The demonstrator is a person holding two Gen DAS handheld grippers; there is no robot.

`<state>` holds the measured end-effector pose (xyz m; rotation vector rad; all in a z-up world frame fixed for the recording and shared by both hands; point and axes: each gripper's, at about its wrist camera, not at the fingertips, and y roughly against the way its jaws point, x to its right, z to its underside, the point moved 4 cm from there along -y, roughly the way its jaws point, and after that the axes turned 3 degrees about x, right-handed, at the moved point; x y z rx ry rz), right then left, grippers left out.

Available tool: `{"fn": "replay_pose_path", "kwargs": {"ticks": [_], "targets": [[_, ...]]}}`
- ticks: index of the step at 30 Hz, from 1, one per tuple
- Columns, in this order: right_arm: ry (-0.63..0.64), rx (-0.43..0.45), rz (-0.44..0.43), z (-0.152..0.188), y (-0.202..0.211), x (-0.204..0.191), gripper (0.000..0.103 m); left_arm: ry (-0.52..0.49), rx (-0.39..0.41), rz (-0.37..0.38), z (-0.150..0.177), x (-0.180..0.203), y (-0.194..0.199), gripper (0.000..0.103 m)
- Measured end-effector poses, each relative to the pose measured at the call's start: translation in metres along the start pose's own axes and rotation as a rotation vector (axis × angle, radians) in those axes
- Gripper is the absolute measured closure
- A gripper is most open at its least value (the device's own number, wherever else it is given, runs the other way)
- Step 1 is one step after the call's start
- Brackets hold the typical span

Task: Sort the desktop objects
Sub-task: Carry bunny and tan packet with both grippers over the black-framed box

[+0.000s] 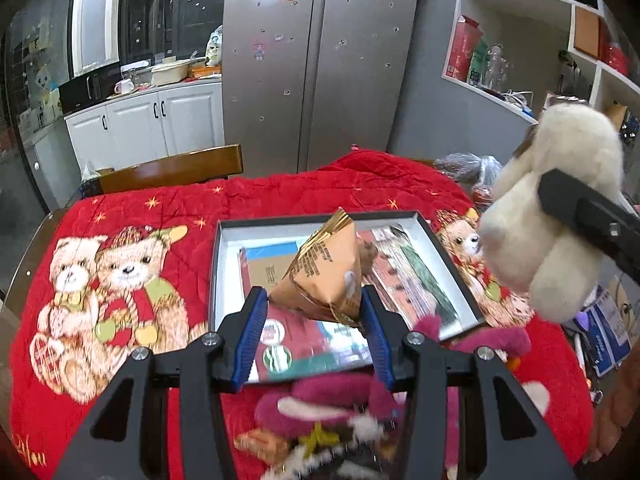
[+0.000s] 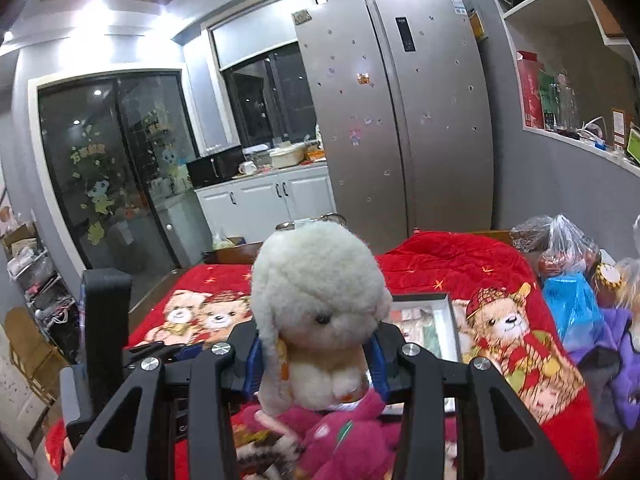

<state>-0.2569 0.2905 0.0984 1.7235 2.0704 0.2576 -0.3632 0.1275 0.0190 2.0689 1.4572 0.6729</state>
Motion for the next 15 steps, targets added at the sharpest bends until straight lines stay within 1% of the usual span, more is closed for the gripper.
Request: {"fn": "replay_pose_path", "kwargs": {"ticks": [3, 8, 10, 15], "targets": [[-0.012, -0.038, -0.010, -0.005, -0.028, 0.012, 0.060, -0.010, -0.002, -0.035, -0.011, 0.000, -0.022, 0.055], [-0.043, -0.088, -0.026, -0.007, -0.074, 0.033, 0.060, 0.051, -0.023, -0.027, -0.019, -0.014, -0.050, 0.055], [-0.058, -0.112, -0.039, -0.005, -0.089, 0.040, 0.060, 0.042, -0.024, -0.050, -0.017, -0.018, -0.056, 0.055], [-0.071, -0.114, -0.054, 0.001, -0.101, 0.050, 0.060, 0.029, -0.046, -0.084, -0.008, -0.031, -0.076, 0.055]]}}
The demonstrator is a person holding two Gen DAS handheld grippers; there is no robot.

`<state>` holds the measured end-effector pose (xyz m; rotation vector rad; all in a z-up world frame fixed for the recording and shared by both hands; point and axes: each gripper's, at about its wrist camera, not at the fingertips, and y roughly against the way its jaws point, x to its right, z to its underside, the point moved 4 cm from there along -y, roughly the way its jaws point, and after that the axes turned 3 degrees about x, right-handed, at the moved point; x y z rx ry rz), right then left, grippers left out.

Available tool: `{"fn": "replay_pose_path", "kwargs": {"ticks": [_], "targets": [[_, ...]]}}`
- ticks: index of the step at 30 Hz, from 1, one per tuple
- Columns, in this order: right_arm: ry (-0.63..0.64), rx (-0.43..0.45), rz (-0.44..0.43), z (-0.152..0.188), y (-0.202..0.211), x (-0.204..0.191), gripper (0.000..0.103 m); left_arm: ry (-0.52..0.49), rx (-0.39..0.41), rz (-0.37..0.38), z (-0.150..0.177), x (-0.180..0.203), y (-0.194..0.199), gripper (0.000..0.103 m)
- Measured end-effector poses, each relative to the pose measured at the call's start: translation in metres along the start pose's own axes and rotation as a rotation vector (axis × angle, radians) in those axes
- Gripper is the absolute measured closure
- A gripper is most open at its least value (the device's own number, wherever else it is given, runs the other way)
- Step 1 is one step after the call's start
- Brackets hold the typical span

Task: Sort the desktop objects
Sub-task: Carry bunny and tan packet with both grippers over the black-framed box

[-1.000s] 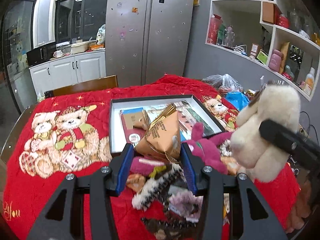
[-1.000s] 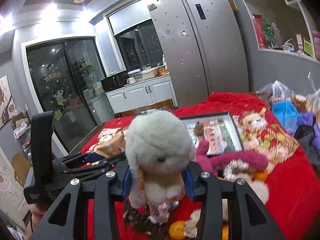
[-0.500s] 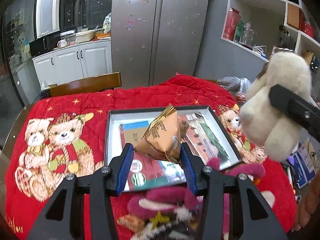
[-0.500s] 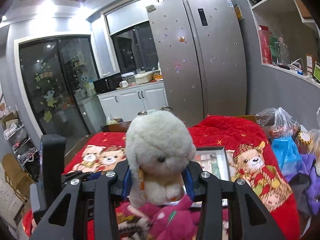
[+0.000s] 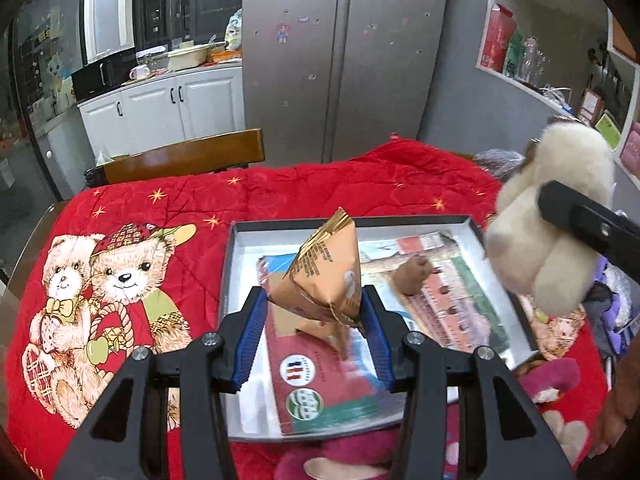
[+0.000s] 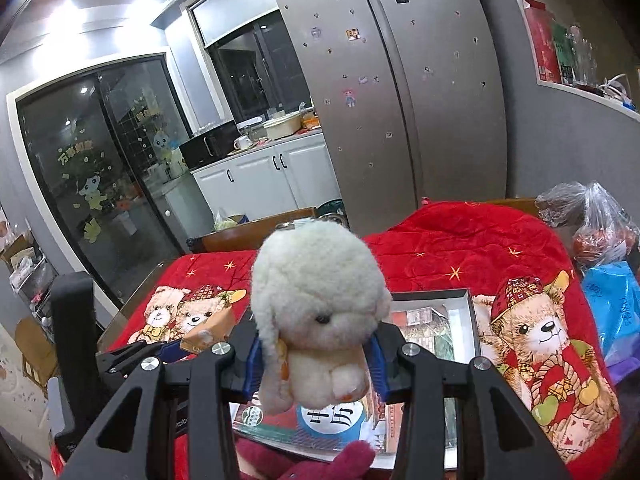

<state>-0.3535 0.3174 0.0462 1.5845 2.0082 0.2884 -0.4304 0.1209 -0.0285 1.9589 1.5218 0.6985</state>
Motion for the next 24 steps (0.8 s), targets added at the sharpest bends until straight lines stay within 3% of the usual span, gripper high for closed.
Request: {"fn": "replay_pose_path", "kwargs": {"ticks": [4, 7, 24], "targets": [[0.014, -0.030, 0.008, 0.010, -0.014, 0.005, 0.060, -0.022, 0.004, -0.021, -0.001, -0.006, -0.010, 0.055], [0.048, -0.043, 0.049, 0.014, -0.025, 0.005, 0.060, -0.023, -0.002, -0.005, 0.000, -0.006, -0.017, 0.055], [0.032, -0.209, 0.085, 0.046, -0.068, 0.014, 0.060, -0.104, -0.088, 0.059, 0.028, 0.027, -0.050, 0.055]]}}
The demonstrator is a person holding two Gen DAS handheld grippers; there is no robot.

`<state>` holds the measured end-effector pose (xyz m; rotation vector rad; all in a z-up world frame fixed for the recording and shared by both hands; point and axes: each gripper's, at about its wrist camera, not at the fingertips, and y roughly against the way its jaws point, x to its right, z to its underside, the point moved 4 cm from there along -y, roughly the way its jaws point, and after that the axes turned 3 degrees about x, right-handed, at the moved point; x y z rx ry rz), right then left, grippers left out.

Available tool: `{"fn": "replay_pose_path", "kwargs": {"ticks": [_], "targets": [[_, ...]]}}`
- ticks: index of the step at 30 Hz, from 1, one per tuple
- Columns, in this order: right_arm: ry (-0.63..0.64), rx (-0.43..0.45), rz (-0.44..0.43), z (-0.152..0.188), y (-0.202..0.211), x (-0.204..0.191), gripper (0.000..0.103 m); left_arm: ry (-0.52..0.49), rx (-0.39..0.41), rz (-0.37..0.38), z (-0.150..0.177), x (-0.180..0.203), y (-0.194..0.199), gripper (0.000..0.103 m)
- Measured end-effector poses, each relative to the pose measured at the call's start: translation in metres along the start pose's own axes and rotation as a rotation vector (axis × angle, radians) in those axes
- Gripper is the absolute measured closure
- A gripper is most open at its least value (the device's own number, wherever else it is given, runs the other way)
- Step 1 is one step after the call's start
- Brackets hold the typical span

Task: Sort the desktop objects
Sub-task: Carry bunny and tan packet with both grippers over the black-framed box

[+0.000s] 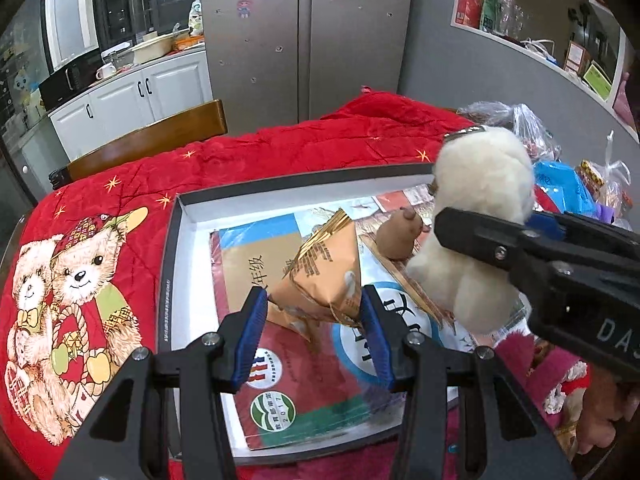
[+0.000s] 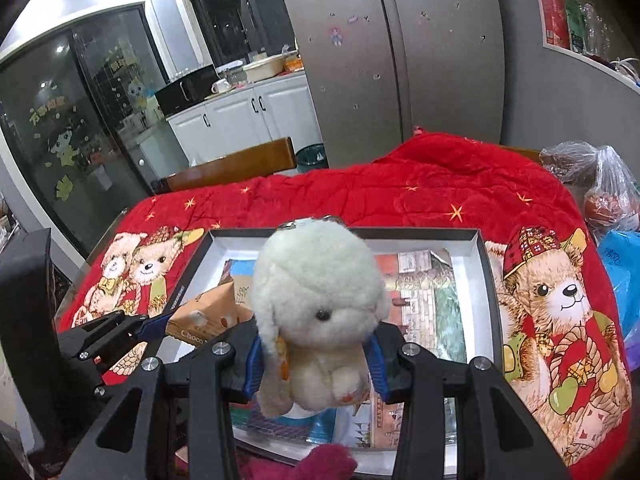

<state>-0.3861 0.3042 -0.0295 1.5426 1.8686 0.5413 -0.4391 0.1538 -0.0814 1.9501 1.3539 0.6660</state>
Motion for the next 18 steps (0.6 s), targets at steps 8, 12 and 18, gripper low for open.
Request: {"fn": "replay_pose_path", "kwargs": {"ticks": [8, 12, 18], "targets": [[-0.019, -0.028, 0.006, 0.0026, -0.0058, 0.0042, 0.060, -0.008, -0.013, -0.004, 0.0018, 0.0014, -0.0030, 0.055], [-0.015, -0.033, 0.007, 0.0032, -0.0058, 0.0024, 0.060, -0.010, -0.025, -0.005, 0.0033, 0.0012, -0.0055, 0.055], [0.001, -0.036, 0.023, 0.0042, -0.0083, 0.0005, 0.060, -0.023, -0.031, 0.004, 0.0043, 0.0024, -0.0055, 0.053]]}}
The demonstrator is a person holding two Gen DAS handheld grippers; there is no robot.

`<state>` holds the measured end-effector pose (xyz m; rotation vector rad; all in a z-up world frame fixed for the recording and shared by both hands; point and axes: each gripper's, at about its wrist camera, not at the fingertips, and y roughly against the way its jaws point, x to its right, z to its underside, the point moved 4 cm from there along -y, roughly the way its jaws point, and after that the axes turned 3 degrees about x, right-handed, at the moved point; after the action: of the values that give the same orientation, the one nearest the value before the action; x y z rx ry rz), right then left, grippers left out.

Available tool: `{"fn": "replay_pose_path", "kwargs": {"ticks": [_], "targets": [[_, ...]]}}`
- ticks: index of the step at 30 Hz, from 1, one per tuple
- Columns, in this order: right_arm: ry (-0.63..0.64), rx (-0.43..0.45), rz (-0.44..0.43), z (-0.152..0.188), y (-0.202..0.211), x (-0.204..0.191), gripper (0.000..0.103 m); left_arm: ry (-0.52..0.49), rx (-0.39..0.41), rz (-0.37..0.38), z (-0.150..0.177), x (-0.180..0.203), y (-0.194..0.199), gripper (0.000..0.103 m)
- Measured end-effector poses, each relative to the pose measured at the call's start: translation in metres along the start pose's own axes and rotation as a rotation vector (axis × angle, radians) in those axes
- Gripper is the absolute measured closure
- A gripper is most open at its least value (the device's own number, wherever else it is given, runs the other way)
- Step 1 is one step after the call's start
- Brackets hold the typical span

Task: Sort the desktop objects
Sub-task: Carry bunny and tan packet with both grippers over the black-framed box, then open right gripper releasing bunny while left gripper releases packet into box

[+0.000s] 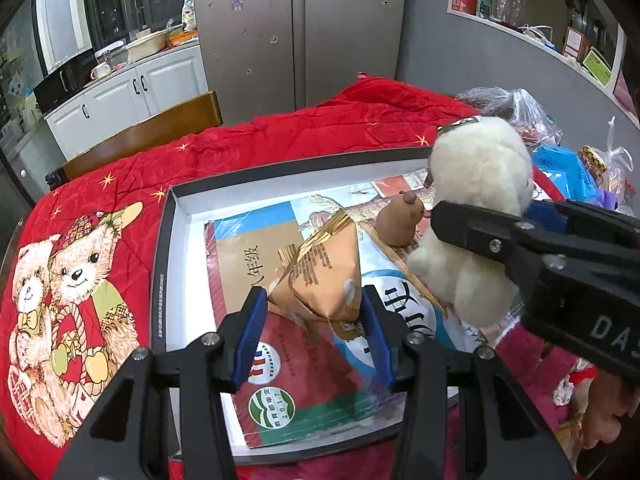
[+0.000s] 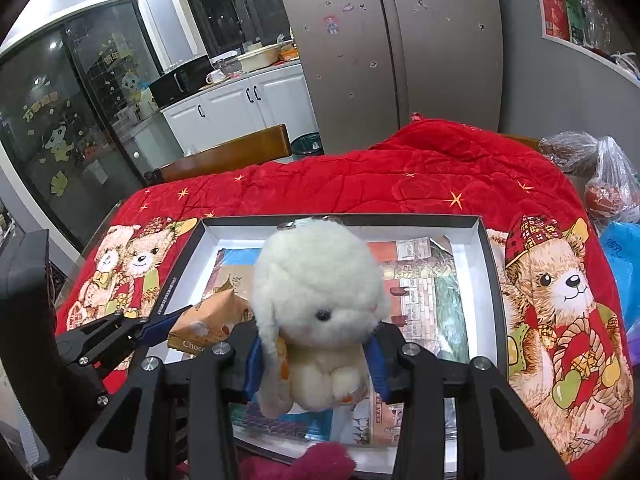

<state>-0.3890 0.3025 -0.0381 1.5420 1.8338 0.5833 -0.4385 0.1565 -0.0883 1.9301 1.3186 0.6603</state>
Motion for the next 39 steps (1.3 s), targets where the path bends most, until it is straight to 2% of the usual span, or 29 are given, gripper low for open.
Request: {"fn": "replay_pose_path", "kwargs": {"ticks": [3, 5, 7, 8, 9, 12, 18, 23, 39], "targets": [[0.006, -0.004, 0.011, 0.000, -0.001, -0.001, 0.060, 0.021, -0.009, 0.019, -0.001, -0.002, 0.001, 0.051], [-0.004, -0.008, 0.001, 0.000, 0.000, -0.001, 0.059, 0.020, -0.017, 0.020, -0.001, -0.003, 0.001, 0.031], [-0.020, -0.011, -0.015, -0.001, 0.001, 0.001, 0.052, 0.020, -0.005, 0.004, -0.002, -0.003, 0.002, 0.026], [-0.028, -0.004, -0.021, -0.002, 0.003, 0.001, 0.045, 0.019, -0.003, -0.002, -0.002, -0.003, 0.003, 0.024], [-0.032, 0.008, -0.022, -0.004, 0.005, 0.002, 0.038, 0.016, -0.006, -0.005, -0.003, -0.003, 0.003, 0.024], [-0.027, 0.049, -0.008, -0.009, 0.018, 0.002, 0.028, 0.019, 0.006, -0.007, -0.004, -0.004, 0.006, 0.023], [-0.040, 0.097, -0.010, -0.017, 0.036, 0.008, 0.025, 0.032, 0.009, -0.019, -0.006, -0.008, 0.008, 0.022], [-0.062, 0.091, -0.039, -0.019, 0.036, 0.010, 0.025, 0.046, 0.009, -0.018, -0.007, -0.012, 0.008, 0.022], [-0.045, 0.084, -0.049, -0.018, 0.037, 0.006, 0.025, 0.062, 0.033, -0.030, -0.011, -0.018, 0.019, 0.022]]}}
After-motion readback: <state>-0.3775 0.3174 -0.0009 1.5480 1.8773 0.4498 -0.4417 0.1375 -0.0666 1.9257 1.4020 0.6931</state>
